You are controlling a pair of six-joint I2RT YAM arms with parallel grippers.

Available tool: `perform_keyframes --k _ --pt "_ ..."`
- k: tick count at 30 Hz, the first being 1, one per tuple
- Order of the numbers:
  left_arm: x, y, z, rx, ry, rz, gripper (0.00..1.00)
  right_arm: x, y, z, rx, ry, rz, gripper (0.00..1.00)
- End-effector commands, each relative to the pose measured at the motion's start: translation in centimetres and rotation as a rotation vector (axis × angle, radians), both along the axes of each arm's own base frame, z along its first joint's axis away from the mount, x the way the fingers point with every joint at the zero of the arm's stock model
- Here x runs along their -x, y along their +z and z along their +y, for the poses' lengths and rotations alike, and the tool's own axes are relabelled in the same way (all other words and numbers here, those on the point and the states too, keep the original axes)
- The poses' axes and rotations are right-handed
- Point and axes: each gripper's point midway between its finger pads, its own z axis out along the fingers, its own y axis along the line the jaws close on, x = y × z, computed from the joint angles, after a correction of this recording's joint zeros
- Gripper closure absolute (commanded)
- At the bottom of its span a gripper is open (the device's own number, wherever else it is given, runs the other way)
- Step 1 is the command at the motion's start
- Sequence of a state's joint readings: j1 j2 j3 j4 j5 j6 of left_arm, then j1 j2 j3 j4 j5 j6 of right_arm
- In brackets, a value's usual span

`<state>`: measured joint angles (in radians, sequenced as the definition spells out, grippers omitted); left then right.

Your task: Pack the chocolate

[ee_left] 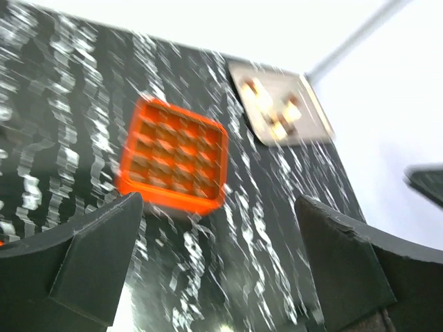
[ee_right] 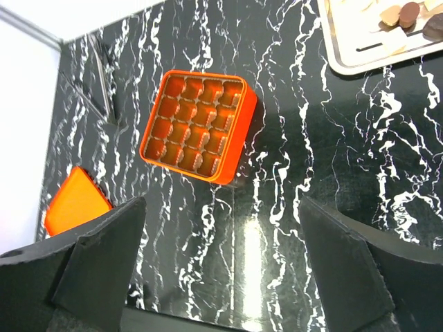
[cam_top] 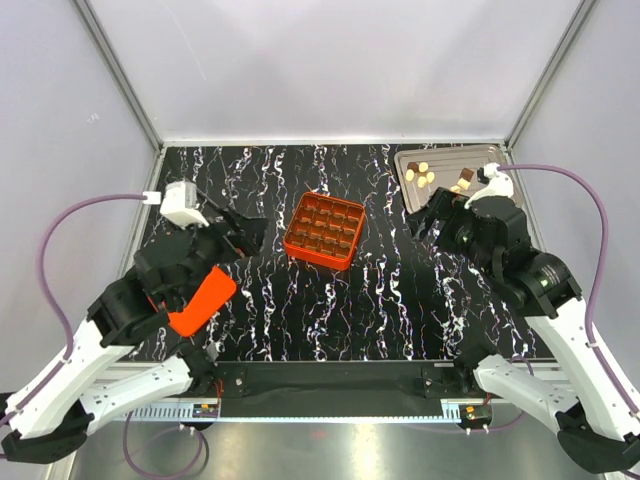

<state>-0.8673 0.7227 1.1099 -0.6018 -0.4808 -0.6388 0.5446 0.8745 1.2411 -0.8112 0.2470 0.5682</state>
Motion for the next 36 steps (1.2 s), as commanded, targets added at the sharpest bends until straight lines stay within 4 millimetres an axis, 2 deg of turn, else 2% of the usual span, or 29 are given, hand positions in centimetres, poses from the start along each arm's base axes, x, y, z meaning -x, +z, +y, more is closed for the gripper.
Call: perform_keyframes --k 1,3,6,7,9,10,11,12,13,14,15,16,18,19,20,22,25,31,36 --pt "-1.9 1.6 3.5 -0.025 0.212 -0.091 0.01 -0.1 1.1 -1.2 -0.046 -0.095 -0.027 0.0" --pt "-3.2 0.9 4.5 -0.085 0.3 -0.105 0.01 0.1 1.8 -1.3 -0.051 -0.096 -0.036 0.0" --pt "-6.3 0.5 4.8 -0.12 0.38 -0.083 0.01 0.4 2.7 -1.4 -0.038 -0.072 -0.064 0.0" --pt "-8.5 0.0 5.8 -0.144 0.436 -0.048 0.01 0.6 3.2 -1.3 -0.039 -0.053 -0.077 0.0" --pt "-11.0 -0.9 5.9 -0.138 0.415 0.0 0.01 0.9 3.3 -1.1 -0.025 -0.022 -0.089 0.0" --pt "-13.8 -1.9 8.2 -0.147 0.491 0.049 0.01 1.1 3.5 -1.1 -0.027 -0.01 -0.099 0.0" --pt "-15.2 -2.7 8.2 -0.113 0.467 0.088 0.01 1.3 3.3 -0.8 -0.032 0.009 -0.097 0.0" --pt "-16.5 -3.5 8.9 -0.105 0.476 0.124 0.01 1.7 3.4 -0.8 -0.037 0.026 -0.11 0.0" --pt "-19.1 -4.7 11.2 -0.101 0.526 0.18 0.02 1.8 3.6 -0.6 -0.045 0.043 -0.126 0.0" --pt "-20.3 -5.6 11.3 -0.088 0.506 0.215 0.08 2.0 3.2 -0.1 -0.056 0.067 -0.124 0.0" --pt "-21.3 -6.7 11.9 -0.089 0.512 0.26 0.08 2.1 3.1 0.0 -0.066 0.077 -0.131 0.0" --pt "-23.7 -8.7 13.5 -0.091 0.536 0.322 0.11 2.3 3.2 0.2 -0.086 0.092 -0.152 0.0" --pt "-25.7 -11.4 14.4 -0.08 0.527 0.405 0.19 2.5 3.3 0.6 -0.097 0.119 -0.182 0.0" --pt "-27.0 -14.1 15.9 -0.091 0.554 0.481 0.21 2.4 3.3 0.9 -0.105 0.131 -0.201 0.0" --pt "-27.7 -15.5 16.0 -0.096 0.551 0.514 0.24 2.3 3.2 0.9 -0.101 0.132 -0.208 0.0" --pt "-29.3 -18.8 18.4 -0.096 0.586 0.591 0.3 2.0 3.2 1.1 -0.095 0.138 -0.206 0.0" --pt "-30.8 -21.9 20.0 -0.115 0.614 0.655 0.35 1.7 3.3 1.4 -0.081 0.15 -0.205 0.0" --pt "-31.5 -26.5 22.0 -0.138 0.677 0.746 0.41 1.0 3.0 1.2 -0.041 0.138 -0.199 0.0" --pt "-32.6 -29.2 22.2 -0.14 0.669 0.794 0.42 0.6 2.8 1.0 -0.024 0.127 -0.21 0.0"
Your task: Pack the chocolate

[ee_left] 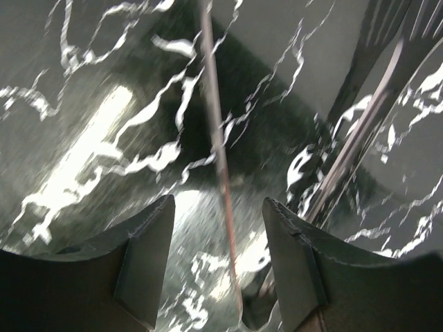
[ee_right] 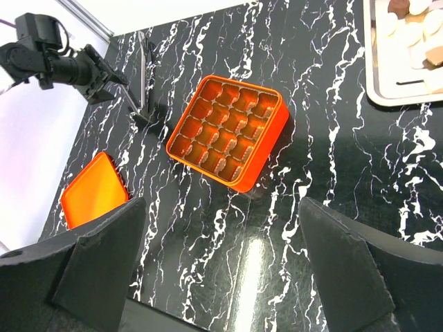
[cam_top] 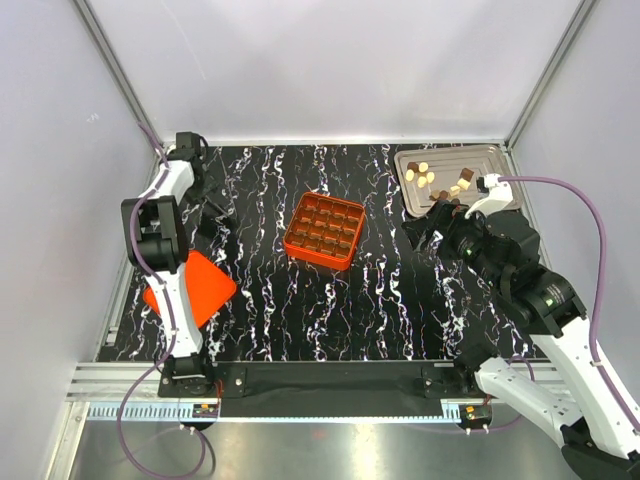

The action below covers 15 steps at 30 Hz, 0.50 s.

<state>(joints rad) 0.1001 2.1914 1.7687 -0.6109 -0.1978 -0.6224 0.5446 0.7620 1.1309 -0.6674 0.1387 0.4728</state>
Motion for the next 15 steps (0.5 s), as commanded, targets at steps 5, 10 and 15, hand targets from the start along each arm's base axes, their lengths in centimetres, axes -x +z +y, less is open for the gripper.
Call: perform_keyframes --k 5,10,15 --pt "-2.3 -1.4 0.0 0.034 -0.003 -0.013 0.44 -1.2 1.4 -0.2 0.025 -0.024 -0.078 0.0" --pt "-2.5 -0.9 0.1 0.035 -0.007 -0.032 0.57 -1.8 1.5 0.0 0.034 -0.025 -0.079 0.0" --pt "-2.2 -0.2 0.1 0.038 -0.015 -0.037 0.8 -2.0 1.7 0.3 0.019 -0.019 -0.079 0.0"
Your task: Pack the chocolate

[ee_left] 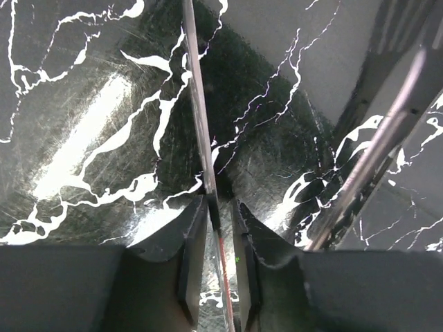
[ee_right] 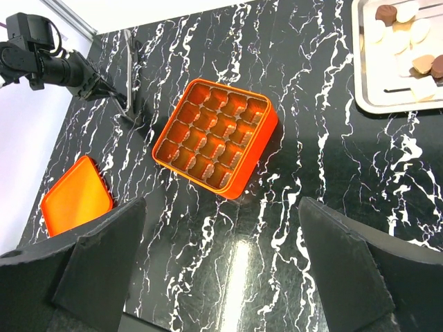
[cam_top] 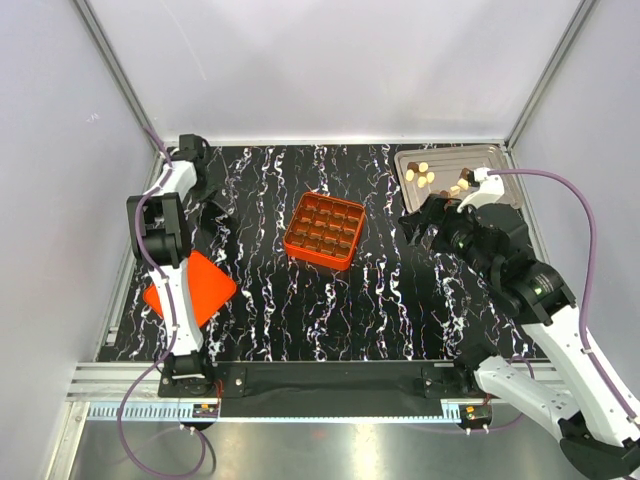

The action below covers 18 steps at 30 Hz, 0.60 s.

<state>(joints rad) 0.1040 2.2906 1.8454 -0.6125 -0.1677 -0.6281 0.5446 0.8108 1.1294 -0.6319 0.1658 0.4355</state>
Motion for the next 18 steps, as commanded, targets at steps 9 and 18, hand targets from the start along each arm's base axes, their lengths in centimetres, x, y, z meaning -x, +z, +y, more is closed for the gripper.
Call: perform_keyframes --k 9,18 --pt "-0.4 15.0 -6.0 0.018 -0.197 -0.29 1.0 -0.3 6.9 -0.6 -0.086 -0.051 -0.125 0.0" --pt "12.3 25.8 -30.2 0.221 -0.733 -0.543 1.0 -0.3 6.6 -6.1 0.069 -0.301 -0.078 0.0"
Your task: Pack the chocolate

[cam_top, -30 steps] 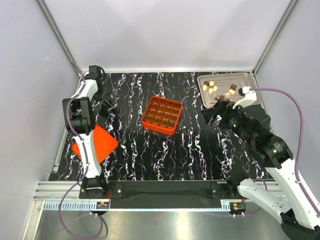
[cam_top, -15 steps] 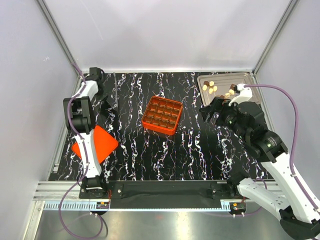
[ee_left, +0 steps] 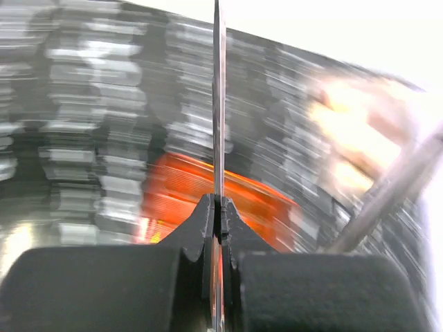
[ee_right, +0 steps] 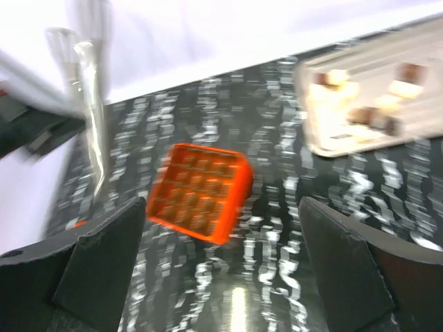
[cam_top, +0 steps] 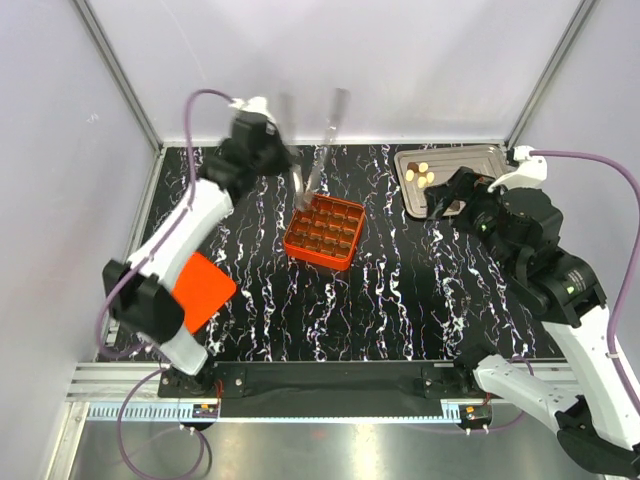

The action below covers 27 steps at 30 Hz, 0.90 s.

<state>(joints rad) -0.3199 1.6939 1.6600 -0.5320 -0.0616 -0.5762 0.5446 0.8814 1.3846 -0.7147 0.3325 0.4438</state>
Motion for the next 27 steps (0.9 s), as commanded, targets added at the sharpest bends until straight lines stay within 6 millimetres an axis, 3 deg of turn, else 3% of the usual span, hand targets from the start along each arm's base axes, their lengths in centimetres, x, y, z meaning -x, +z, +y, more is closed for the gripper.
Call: perform_keyframes --k 1,2,3,5,6,9,12,15,20,27 --pt "6.9 2.0 -9.4 0.099 -0.256 -0.047 1.0 0.6 -0.9 -4.5 0.098 -0.204 0.04 0.0" --pt "8.3 2.0 -11.3 0.109 -0.294 -0.053 1.0 1.0 -0.9 -5.3 0.105 -0.233 0.044 0.0" --pt "11.3 1.1 -14.8 0.111 -0.384 -0.031 1.0 1.7 -1.0 -6.5 0.119 -0.277 0.05 0.0" --pt "13.3 -0.5 -17.7 0.113 -0.415 -0.008 1.0 3.0 -0.8 -7.6 0.097 -0.305 0.042 0.0" --pt "15.6 -1.3 -20.2 0.122 -0.468 0.011 1.0 3.4 -0.9 -8.0 0.092 -0.314 0.039 0.0" --pt "17.7 -4.7 -24.1 0.122 -0.515 0.075 1.0 4.6 -0.9 -8.5 0.054 -0.313 0.038 0.0" --pt "18.6 -7.3 -27.4 0.133 -0.546 0.132 1.0 5.0 -1.5 -8.5 0.041 -0.309 0.062 0.0" --pt "18.7 -9.4 -29.7 0.138 -0.547 0.17 1.0 5.3 -2.2 -8.4 0.035 -0.309 0.079 0.0" --pt "17.7 -13.4 -31.7 0.12 -0.474 0.234 1.0 5.4 -2.8 -8.3 0.019 -0.296 0.073 0.0" --pt "16.7 -17.9 -32.3 0.025 -0.398 0.297 1.0 5.9 -3.9 -8.5 0.015 -0.295 0.079 0.0"
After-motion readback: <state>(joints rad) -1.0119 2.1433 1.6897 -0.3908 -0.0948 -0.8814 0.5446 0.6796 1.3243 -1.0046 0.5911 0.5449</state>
